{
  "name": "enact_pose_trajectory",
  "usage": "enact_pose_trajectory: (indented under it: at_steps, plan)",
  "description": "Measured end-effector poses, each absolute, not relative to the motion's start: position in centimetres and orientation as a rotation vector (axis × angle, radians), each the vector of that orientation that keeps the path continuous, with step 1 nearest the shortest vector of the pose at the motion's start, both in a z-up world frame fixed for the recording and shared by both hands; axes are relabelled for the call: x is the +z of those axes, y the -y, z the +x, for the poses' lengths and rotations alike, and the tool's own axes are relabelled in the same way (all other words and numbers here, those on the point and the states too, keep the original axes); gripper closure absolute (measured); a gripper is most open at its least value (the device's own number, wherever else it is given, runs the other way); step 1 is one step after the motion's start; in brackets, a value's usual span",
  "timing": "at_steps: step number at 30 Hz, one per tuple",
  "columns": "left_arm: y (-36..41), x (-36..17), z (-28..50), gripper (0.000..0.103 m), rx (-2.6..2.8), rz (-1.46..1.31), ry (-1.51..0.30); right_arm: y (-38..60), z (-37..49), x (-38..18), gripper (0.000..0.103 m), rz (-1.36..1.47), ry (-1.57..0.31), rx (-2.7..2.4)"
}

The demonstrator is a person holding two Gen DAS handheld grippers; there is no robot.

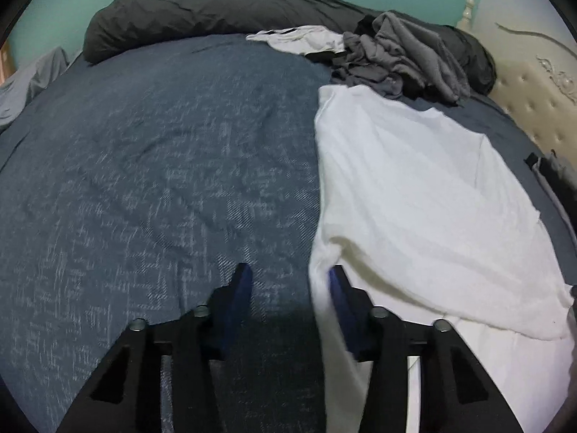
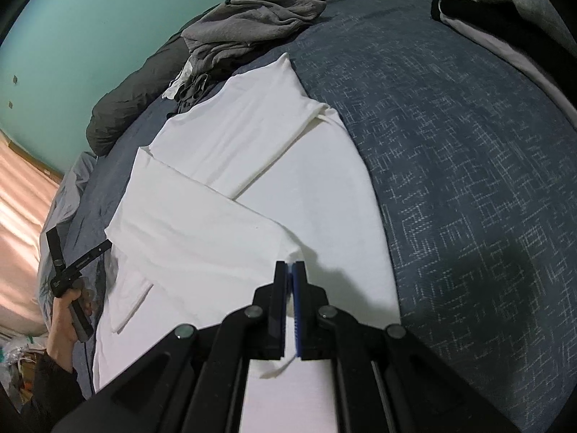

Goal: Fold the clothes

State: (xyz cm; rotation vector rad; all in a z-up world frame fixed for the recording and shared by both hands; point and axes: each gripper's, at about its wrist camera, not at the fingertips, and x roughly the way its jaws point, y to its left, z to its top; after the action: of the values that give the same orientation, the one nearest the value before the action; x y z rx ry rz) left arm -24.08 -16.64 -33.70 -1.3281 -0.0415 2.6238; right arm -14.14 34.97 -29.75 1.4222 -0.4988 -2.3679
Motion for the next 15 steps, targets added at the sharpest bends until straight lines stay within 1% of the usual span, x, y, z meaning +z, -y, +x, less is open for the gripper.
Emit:
enact_pose_trajectory:
  at_steps: [8, 10, 11, 12, 15]
  plan:
    - [15.5, -33.9, -24.5, 0.058, 2.591, -1.306, -0.005, -35.2, -14.3, -30.1, 0.1, 1.422, 0.544, -2.363]
    - [15.6, -34.1, -24.7, 0.066, 2.58, -1.309, 0.017, -35.1, -14.3, -30.1, 0.1, 1.422, 0.544, -2.362]
    - [15.7, -34.1, -24.8, 0.074, 2.576, -1.311, 0.029, -35.1, -14.3, -30.1, 0.1, 1.423, 0.544, -2.36]
    - [15.9, -34.2, -24.9, 0.078, 2.576, -1.313, 0.04, -35.0, -14.4, -30.1, 0.1, 1.425, 0.543, -2.359]
    - [16.2, -34.3, -25.1, 0.087, 2.577, -1.315, 0.064, -34.9, -14.3, -30.3, 0.1, 1.428, 0.546, -2.357]
